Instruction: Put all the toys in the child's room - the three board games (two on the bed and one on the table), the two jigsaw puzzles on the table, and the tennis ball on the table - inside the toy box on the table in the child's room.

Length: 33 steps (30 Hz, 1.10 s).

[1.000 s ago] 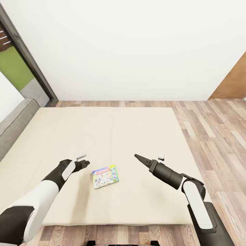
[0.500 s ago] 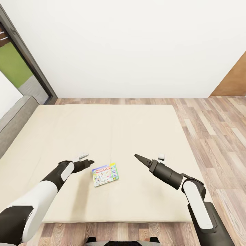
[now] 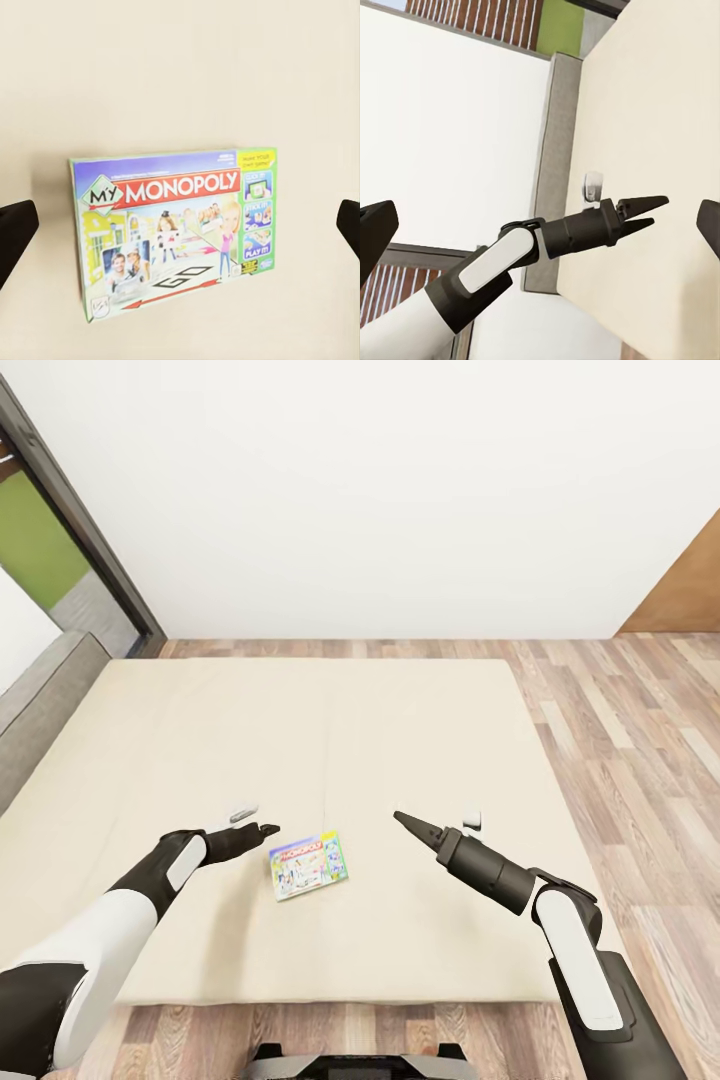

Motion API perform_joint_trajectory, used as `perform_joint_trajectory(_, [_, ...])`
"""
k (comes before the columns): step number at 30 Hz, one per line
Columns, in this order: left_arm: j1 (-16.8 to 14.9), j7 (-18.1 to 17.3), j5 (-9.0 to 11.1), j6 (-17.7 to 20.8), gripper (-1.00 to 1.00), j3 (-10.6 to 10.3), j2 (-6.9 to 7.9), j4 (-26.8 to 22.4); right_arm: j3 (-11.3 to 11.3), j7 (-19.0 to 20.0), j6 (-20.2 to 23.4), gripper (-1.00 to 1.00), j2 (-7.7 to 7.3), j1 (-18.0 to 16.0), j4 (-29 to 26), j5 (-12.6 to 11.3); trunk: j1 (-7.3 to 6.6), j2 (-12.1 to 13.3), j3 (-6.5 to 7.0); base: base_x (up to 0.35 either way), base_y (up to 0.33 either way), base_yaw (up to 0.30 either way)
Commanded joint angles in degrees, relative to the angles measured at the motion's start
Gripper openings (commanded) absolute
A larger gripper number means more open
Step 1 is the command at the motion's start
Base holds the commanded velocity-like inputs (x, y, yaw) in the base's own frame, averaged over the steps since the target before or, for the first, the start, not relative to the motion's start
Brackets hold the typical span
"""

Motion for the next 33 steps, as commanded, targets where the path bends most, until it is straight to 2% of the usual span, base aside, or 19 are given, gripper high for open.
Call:
perform_joint_trajectory(1, [-0.03,0.03,0.42,0.23,1.0,-0.3,0.06,-0.05,-0.03,0.06,0.28,1.0,-0.01,-0.04,-0.02,-0.1,0.03,-0.09,-0.17,0.0,0.0,0.0])
perform_joint_trajectory(11, [-0.03,-1.09,0.24,0.33,1.0,-0.3,0.2,-0.15,0.04,0.1,0.28,1.0,0.01,-0.02,-0.02,-0.1,0.03,-0.09,-1.1,0.0,0.0,0.0])
perform_joint_trajectory(33, [-0.03,-0.88,0.21,0.35,1.0,-0.27,0.07,-0.56,0.32,0.06,0.2,1.0,0.01,-0.04,-0.02,-0.1,0.03,-0.09,-3.15,0.0,0.0,0.0])
